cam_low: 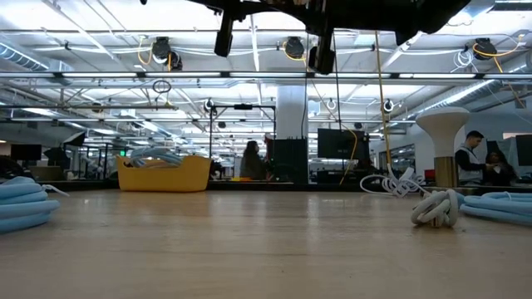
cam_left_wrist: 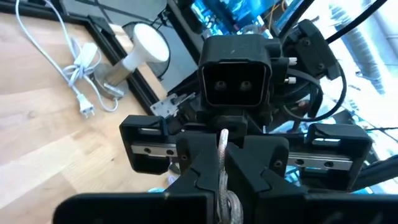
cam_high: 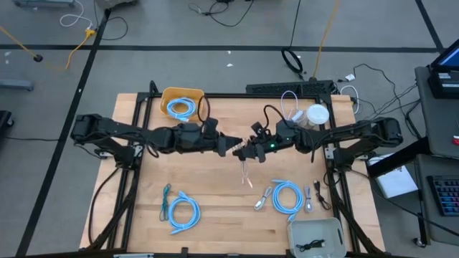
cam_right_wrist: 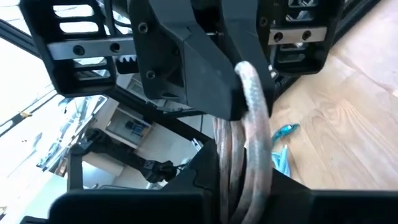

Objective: Pick & Place USB Port
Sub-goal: Put the orange charger cable into the gray bin

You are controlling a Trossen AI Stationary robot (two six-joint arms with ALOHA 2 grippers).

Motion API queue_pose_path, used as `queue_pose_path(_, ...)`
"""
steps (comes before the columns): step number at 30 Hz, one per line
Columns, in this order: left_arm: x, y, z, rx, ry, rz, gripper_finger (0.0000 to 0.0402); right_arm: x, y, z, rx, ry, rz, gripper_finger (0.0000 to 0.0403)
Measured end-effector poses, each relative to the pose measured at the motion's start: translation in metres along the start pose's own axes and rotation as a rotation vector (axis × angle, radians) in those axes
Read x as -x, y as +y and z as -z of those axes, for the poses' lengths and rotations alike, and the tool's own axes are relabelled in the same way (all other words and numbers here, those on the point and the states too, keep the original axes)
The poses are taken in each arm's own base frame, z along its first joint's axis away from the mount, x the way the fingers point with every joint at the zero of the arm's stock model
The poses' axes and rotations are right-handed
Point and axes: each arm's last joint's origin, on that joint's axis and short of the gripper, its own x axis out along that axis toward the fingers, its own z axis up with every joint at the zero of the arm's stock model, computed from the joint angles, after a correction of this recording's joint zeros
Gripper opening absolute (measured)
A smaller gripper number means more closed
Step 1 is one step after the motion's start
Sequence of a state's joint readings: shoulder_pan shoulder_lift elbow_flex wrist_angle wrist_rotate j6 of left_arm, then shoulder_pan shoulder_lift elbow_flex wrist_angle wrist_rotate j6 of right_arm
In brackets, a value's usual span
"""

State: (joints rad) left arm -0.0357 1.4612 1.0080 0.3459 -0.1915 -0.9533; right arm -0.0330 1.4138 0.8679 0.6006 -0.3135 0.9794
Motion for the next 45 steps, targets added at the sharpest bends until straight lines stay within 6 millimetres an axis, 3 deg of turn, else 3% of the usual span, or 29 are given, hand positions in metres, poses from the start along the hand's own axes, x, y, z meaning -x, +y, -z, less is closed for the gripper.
queue_pose_path(7,0.0,-0.001,0.001,-0.034,0.002,-0.001,0.0008,0.0,0.0,0.0,-0.003,0.007,-0.001,0.0023)
queue_pose_path(9,0.0,-0.001,0.002,-0.045,-0.002,-0.004,0.0024,0.0,0.0,0.001,-0.003,0.017,-0.007,0.002)
queue_pose_path(12,0.002,-0.001,-0.002,-0.044,-0.018,-0.013,0.0085,0.0,0.001,0.002,-0.005,0.037,-0.018,0.0016)
queue_pose_path(21,0.01,0.007,-0.015,0.025,-0.011,-0.088,0.032,-0.001,0.004,0.005,-0.005,0.073,-0.052,0.0017)
queue_pose_path(25,0.03,0.009,-0.025,0.022,0.002,-0.183,0.0365,-0.002,0.009,0.014,0.004,0.194,-0.117,0.0016)
queue_pose_path(29,0.058,0.002,-0.031,-0.012,-0.004,-0.269,0.0357,0.002,0.02,0.036,0.033,0.371,-0.137,0.0016)
queue_pose_path(32,0.078,-0.002,-0.03,-0.041,0.013,-0.336,0.033,0.017,0.027,0.056,0.073,0.506,-0.015,0.0016)
queue_pose_path(39,0.111,-0.002,-0.018,-0.1,0.141,-0.449,0.0269,0.085,0.055,0.089,0.127,0.634,0.359,0.0016)
queue_pose_path(45,0.119,-0.003,0.006,-0.133,0.276,-0.501,0.0246,0.128,0.09,0.113,0.04,0.571,0.411,0.0015)
